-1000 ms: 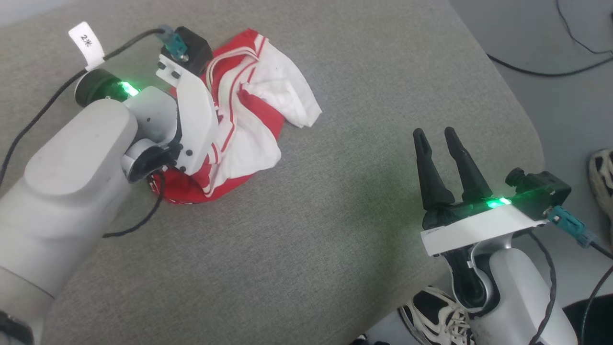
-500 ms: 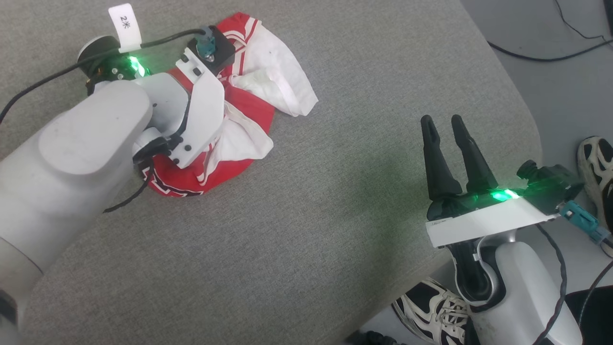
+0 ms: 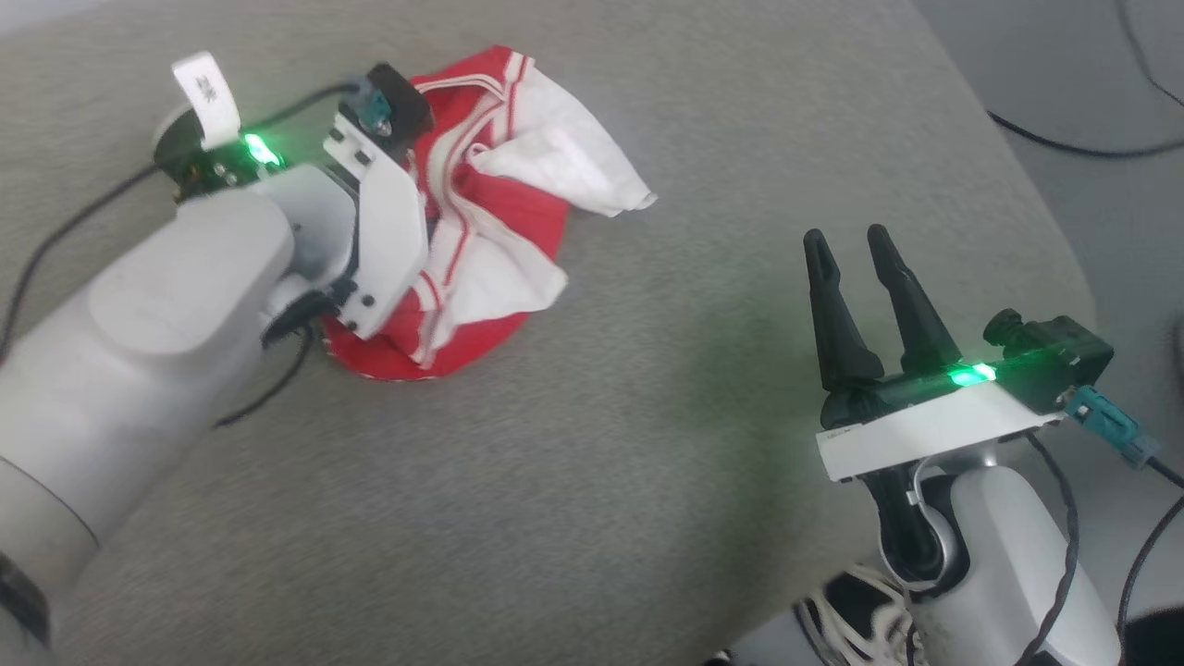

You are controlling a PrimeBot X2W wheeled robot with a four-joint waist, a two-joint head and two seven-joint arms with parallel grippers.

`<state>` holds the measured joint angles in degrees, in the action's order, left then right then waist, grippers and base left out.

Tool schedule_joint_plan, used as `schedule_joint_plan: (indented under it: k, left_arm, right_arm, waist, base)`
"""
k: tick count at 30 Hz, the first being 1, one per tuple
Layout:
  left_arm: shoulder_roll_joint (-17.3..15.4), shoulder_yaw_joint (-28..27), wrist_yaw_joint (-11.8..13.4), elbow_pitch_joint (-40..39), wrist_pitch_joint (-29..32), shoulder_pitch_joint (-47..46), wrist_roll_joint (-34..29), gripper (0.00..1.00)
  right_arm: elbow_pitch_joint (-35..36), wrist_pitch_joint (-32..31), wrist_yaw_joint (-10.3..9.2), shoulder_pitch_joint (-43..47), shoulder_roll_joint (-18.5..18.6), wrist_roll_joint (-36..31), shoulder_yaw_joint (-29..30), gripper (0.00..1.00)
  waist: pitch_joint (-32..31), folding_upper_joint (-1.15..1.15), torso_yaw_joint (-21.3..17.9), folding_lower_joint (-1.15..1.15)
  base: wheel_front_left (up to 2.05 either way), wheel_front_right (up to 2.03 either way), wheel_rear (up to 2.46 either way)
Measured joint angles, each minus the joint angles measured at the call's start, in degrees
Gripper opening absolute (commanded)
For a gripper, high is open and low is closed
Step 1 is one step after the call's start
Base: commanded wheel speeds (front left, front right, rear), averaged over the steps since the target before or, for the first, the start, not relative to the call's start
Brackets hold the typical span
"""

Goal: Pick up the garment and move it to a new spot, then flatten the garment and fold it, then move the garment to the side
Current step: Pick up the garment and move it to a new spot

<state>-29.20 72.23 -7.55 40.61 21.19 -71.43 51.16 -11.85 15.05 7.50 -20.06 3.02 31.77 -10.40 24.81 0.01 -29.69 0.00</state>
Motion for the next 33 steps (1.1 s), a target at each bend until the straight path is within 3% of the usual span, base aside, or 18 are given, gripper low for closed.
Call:
schedule_joint_plan:
  k: [11,18,23,27,33]
  left_arm:
    - [2.69,-3.63,0.00,-3.02,-19.30,6.97,7.45,1.00]
    - [3.45,-7.20,1.40,1.49,-31.41,16.44,10.82,1.00]
    - [4.88,-9.74,1.90,4.17,-35.28,21.83,12.73,1.00]
    - [6.37,-17.50,3.86,3.74,-36.15,26.97,9.87,1.00]
    - [7.19,-31.75,5.73,-2.46,-36.17,38.23,-0.62,1.00]
  right_arm:
    - [-1.33,0.00,0.00,1.74,-0.03,-8.12,3.08,1.00]
    - [-2.35,0.00,0.00,3.74,0.05,-11.41,4.92,1.00]
    - [-2.99,0.00,0.00,5.09,1.54,-12.49,6.22,1.00]
    - [-3.19,0.00,0.00,7.36,3.99,-12.91,9.03,1.00]
    - [-3.01,0.00,0.00,10.33,5.72,-13.28,11.70,1.00]
  waist:
    - [-6.58,0.00,10.49,0.00]
    - [-10.04,0.00,16.88,0.00]
    - [-11.57,0.00,20.01,0.00]
    - [-13.29,0.00,24.09,0.00]
    - [-15.43,0.00,28.58,0.00]
  base:
    - [0.00,0.00,0.00]
    - [0.00,0.00,0.00]
    - [0.00,0.00,0.00]
    - [0.00,0.00,0.00]
    - [0.00,0.00,0.00]
